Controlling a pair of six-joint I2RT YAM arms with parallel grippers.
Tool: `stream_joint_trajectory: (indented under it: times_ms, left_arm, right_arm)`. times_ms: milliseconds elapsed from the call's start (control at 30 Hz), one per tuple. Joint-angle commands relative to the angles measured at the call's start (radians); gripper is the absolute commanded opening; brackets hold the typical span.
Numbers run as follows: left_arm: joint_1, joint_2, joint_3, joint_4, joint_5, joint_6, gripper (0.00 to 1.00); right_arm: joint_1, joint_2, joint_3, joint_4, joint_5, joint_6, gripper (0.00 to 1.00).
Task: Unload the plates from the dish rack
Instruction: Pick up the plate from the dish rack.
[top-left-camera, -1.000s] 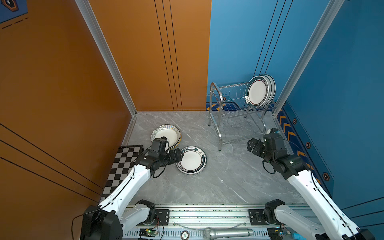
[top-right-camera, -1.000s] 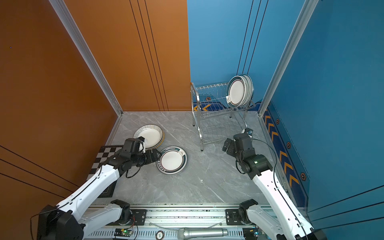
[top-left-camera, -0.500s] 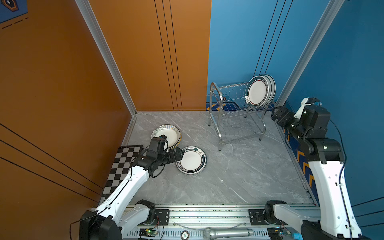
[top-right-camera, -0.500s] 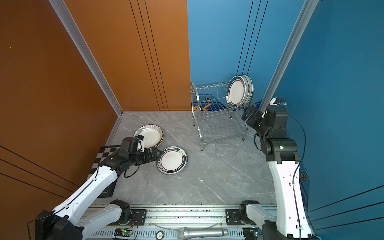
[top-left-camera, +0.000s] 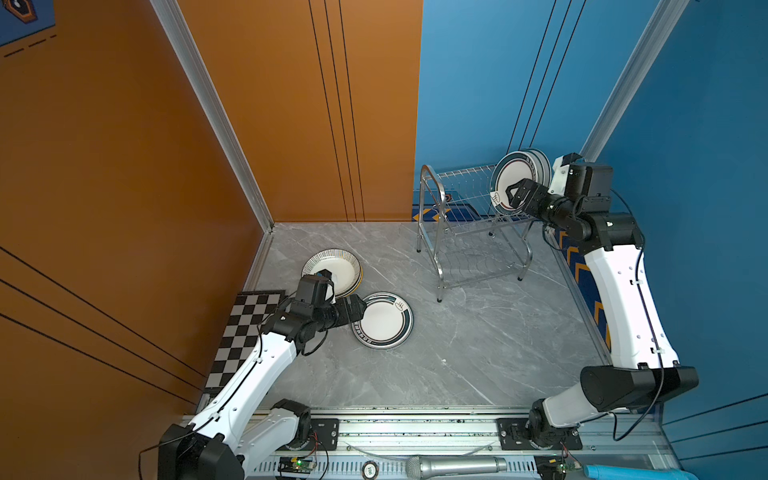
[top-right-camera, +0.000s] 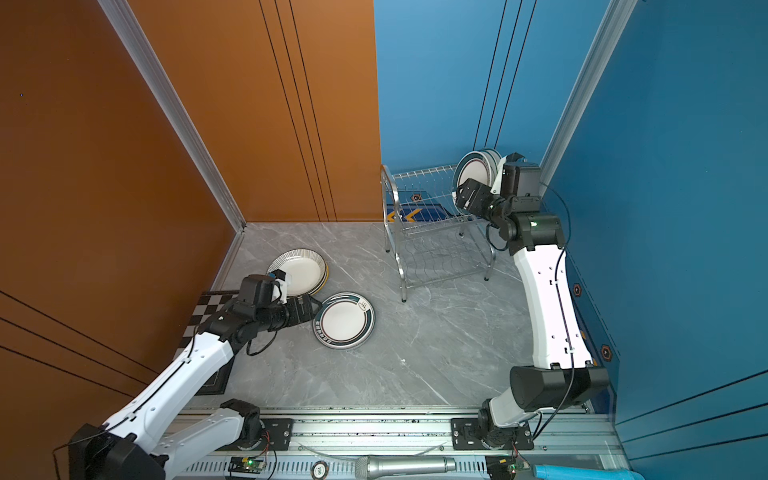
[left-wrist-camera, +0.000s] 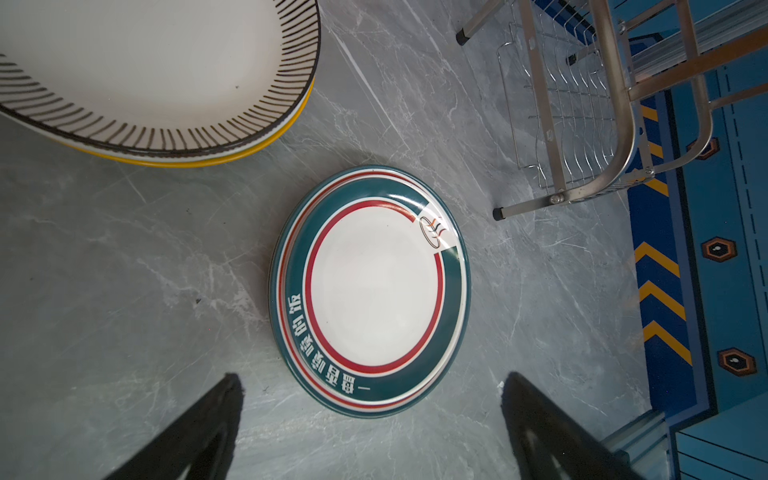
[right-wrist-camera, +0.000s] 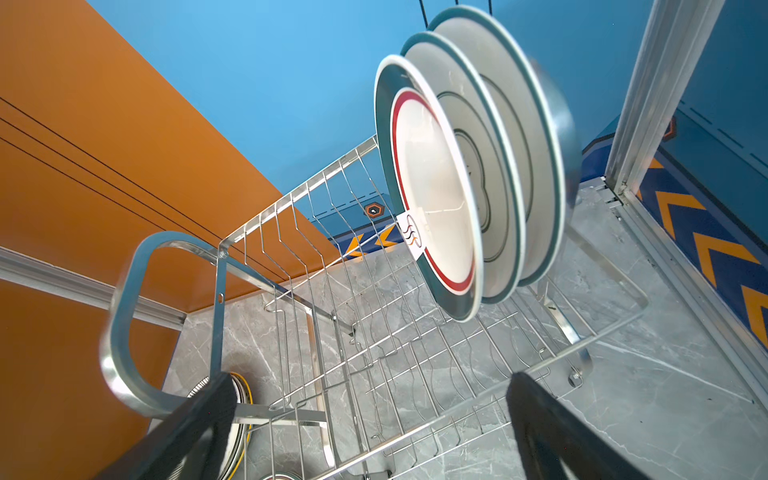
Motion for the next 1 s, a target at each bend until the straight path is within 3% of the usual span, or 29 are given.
stream_joint_trajectory:
  times_ms: [0,833,967]
  left_arm:
    - [0.013,-0.013,-0.011,-0.019,0.016,0.016,0.98]
    - [0.041,-0.01,-0.011,-0.018,0.014,-0.015,0.98]
    - [0.044,0.007,-0.013,-0.015,0.012,-0.018,0.98]
  right_arm:
    - [0.005,0.011,0.04,-0.015,0.003,-0.043,1.0]
    - [0.011,0.135,0.093,0.03,0.077,-0.089,1.0]
    - [0.021,0.146,0.092,0.053,0.109,-0.09,0.96]
